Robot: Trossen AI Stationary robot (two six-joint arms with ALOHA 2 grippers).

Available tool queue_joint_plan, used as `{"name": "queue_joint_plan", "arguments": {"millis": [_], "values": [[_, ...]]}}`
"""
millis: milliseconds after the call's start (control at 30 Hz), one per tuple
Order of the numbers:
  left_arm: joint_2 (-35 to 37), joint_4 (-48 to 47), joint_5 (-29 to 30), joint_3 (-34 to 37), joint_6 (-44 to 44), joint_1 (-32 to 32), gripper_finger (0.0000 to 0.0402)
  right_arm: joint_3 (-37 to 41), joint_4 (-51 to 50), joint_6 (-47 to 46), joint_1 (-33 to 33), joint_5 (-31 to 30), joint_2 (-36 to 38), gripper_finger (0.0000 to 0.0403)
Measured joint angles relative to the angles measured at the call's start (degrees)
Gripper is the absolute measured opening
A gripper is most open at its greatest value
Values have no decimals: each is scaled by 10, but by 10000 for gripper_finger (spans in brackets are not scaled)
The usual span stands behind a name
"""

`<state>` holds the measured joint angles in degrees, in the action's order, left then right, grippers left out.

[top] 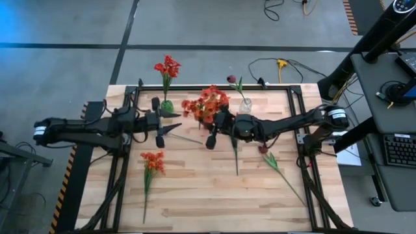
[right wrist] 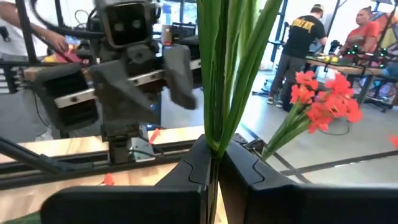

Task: Sort flowers into vase by color
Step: Put the top orange flowers into the red vase

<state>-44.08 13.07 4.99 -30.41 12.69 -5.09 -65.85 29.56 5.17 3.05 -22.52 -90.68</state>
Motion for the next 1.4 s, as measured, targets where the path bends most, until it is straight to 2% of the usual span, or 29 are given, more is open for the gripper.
{"name": "queue_joint_plan", "arguments": {"millis": [67, 233, 333, 467, 733, 1033, 1400], "values": [[4, 1, 0, 0, -4, -12, 129, -20, -21, 4, 0, -5, -9, 13], [22, -1, 0, 1, -18, -23, 125, -61, -76, 15, -4, -66, -32, 13], [45, -26, 4, 1, -16, -23, 125, -65, -89, 5, -12, -71, -39, 13], [95, -68, 48, 2, -18, -23, 125, -62, -88, -5, -26, -73, -40, 13], [163, -110, 49, 2, -27, -23, 125, -61, -86, -4, -46, -78, -40, 13], [171, -111, 50, 4, -26, -23, 125, -61, -96, 9, -47, -119, -40, 13], [171, -111, 50, 5, -25, -23, 125, -56, -96, 19, -52, -121, -40, 13]]}}
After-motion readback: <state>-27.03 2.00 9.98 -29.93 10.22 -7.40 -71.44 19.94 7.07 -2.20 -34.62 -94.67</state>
